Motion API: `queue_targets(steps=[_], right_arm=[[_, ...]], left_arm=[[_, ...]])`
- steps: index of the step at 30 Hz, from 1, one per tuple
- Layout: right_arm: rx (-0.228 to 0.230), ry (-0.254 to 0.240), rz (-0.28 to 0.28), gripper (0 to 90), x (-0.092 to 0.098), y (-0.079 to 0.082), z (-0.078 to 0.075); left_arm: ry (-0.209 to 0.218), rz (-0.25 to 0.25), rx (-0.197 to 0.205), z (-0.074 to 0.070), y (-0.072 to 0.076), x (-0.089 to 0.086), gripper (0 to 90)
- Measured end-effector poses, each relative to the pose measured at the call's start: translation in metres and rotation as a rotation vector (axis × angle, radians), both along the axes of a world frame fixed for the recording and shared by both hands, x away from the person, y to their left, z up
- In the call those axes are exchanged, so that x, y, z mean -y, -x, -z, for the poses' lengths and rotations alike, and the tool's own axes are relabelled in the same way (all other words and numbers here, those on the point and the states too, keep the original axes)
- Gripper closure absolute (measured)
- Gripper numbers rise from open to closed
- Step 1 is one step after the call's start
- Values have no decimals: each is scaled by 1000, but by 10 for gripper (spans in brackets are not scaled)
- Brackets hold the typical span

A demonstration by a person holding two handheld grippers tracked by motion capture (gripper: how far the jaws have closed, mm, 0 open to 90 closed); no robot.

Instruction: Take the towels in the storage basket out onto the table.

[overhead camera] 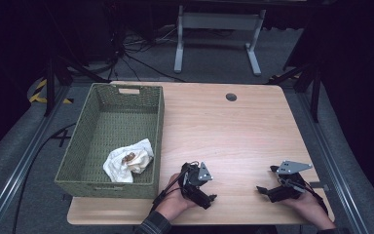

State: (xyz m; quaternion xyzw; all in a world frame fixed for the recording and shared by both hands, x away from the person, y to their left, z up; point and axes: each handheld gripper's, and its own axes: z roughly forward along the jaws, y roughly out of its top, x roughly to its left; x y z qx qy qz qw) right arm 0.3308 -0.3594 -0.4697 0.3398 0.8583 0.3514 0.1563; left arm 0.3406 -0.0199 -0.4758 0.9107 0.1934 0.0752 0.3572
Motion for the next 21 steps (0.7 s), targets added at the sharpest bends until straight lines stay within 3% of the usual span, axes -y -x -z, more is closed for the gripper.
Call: queue_targets(steps=[21], right_arm=[[0,2,-13,8,0,0,0]], left_arm=[[-14,-19,-13,-4,-2,0,15]])
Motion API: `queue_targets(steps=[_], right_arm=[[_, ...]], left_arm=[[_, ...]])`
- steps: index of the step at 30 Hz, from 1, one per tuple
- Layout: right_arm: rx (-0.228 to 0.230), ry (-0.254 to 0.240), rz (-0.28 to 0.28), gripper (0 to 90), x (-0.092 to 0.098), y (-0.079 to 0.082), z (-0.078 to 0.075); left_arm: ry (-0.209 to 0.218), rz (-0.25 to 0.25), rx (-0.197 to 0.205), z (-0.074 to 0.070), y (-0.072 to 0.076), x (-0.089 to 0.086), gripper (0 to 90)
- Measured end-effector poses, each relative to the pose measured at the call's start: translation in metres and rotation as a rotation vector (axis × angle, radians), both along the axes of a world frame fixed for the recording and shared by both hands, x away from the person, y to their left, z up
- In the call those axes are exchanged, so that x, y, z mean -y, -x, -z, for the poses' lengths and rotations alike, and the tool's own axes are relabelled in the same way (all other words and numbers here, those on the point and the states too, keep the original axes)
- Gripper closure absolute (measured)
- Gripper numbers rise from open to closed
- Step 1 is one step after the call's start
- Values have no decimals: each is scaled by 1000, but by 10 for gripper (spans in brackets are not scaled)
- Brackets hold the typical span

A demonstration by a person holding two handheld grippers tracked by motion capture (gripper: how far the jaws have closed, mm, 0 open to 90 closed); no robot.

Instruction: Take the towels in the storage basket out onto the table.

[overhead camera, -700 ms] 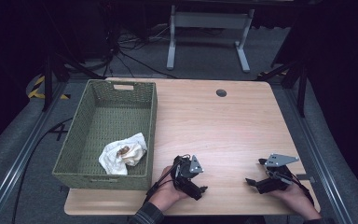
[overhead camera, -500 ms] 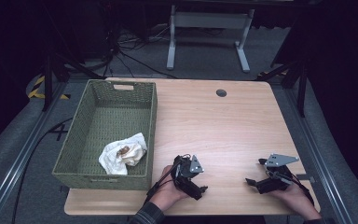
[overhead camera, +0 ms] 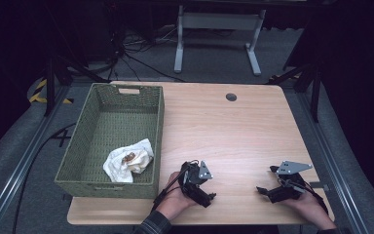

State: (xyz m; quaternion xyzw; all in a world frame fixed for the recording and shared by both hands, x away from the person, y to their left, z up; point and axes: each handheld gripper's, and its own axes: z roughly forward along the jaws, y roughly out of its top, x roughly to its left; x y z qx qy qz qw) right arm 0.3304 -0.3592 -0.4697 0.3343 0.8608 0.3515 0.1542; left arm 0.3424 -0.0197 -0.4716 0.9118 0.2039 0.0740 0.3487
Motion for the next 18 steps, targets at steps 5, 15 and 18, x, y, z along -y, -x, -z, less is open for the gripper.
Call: queue_targets(steps=[5,15,18], right_arm=[[-3,-2,1,7,0,0,0],[-5,0,0,6,0,0,0],[-5,0,0,6,0,0,0]], left_arm=[[-5,-9,16,-6,0,-3,15],[11,-35,27,-13,-3,-10,15],[5,-41,27,-14,-3,-12,15]])
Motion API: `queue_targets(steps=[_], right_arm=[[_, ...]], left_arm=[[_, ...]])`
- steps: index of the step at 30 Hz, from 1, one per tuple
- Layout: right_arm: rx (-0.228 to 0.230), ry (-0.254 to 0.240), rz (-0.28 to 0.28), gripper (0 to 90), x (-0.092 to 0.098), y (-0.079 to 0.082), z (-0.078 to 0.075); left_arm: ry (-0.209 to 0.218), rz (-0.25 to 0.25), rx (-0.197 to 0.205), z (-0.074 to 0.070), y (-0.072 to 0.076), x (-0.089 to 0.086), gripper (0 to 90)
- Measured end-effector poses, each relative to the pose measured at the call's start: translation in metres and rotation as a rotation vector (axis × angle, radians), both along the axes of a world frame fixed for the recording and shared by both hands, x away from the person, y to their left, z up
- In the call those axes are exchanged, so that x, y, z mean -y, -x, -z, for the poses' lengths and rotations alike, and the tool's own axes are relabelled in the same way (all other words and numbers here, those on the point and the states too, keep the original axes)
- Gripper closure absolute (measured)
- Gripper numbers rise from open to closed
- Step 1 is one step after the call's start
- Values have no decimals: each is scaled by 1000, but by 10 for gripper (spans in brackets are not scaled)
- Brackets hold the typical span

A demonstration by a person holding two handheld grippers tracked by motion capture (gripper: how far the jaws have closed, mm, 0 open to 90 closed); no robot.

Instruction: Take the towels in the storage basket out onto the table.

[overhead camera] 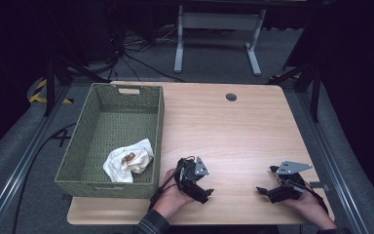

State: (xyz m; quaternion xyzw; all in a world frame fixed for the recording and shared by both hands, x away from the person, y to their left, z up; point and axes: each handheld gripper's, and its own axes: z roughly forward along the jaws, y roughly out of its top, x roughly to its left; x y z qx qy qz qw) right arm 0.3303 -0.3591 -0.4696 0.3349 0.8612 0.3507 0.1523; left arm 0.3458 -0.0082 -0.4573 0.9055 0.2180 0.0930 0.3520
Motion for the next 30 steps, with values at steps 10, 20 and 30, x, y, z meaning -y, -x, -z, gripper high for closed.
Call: queue_targets(steps=[10,20,30], right_arm=[[-1,1,0,6,0,0,0],[-1,1,-1,6,0,0,0],[-1,1,-1,5,0,0,0]], left_arm=[[31,-24,6,-4,-1,-6,15],[34,-18,2,-9,-2,-6,15],[24,-14,-8,-15,-3,-6,21]])
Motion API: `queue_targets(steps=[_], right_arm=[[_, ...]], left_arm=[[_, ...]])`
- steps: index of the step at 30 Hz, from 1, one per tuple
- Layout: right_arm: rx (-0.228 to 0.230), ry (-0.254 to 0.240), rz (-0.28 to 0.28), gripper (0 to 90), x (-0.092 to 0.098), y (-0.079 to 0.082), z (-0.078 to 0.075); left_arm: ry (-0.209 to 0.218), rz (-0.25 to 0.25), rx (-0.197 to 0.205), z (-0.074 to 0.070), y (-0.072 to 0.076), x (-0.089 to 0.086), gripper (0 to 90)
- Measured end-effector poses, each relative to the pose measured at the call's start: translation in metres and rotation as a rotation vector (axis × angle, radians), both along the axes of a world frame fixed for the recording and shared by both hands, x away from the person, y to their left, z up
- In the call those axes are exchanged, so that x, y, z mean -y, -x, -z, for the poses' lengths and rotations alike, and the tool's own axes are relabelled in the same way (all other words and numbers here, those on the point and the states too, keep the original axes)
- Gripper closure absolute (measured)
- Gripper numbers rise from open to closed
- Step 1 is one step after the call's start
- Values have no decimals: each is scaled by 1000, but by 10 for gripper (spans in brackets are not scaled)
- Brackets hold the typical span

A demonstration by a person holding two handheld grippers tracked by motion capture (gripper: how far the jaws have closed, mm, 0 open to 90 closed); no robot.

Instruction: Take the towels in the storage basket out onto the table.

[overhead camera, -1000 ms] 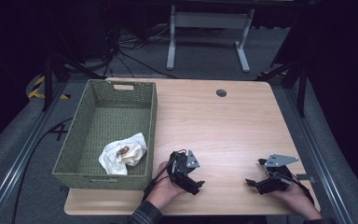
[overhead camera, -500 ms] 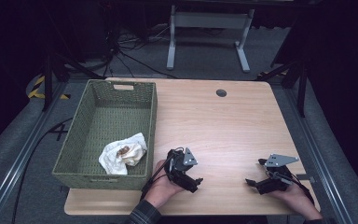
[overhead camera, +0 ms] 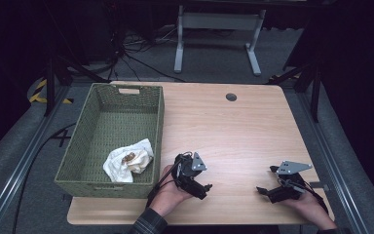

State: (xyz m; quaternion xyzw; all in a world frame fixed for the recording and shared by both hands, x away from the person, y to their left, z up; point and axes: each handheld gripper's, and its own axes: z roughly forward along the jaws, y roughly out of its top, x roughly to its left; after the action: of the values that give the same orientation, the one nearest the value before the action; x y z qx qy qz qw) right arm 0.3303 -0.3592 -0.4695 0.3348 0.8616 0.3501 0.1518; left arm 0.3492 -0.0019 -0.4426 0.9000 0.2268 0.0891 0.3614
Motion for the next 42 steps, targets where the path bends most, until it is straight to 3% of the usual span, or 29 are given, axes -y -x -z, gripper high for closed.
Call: queue_targets(steps=[7,13,17,26,38,42], right_arm=[[0,0,0,6,0,0,0],[0,0,0,6,0,0,0],[0,0,0,6,0,0,0],[7,0,-2,4,0,0,0],[3,-1,-1,4,0,0,0],[1,-2,0,4,0,0,0]], left_arm=[[-15,-8,-17,-4,0,0,23],[-8,-5,-13,-6,-2,1,23],[-27,-1,-8,-10,-2,1,23],[-9,-12,-8,-14,-3,1,23],[-25,-11,-20,-25,-4,0,24],[-8,-10,-18,-27,-5,0,25]])
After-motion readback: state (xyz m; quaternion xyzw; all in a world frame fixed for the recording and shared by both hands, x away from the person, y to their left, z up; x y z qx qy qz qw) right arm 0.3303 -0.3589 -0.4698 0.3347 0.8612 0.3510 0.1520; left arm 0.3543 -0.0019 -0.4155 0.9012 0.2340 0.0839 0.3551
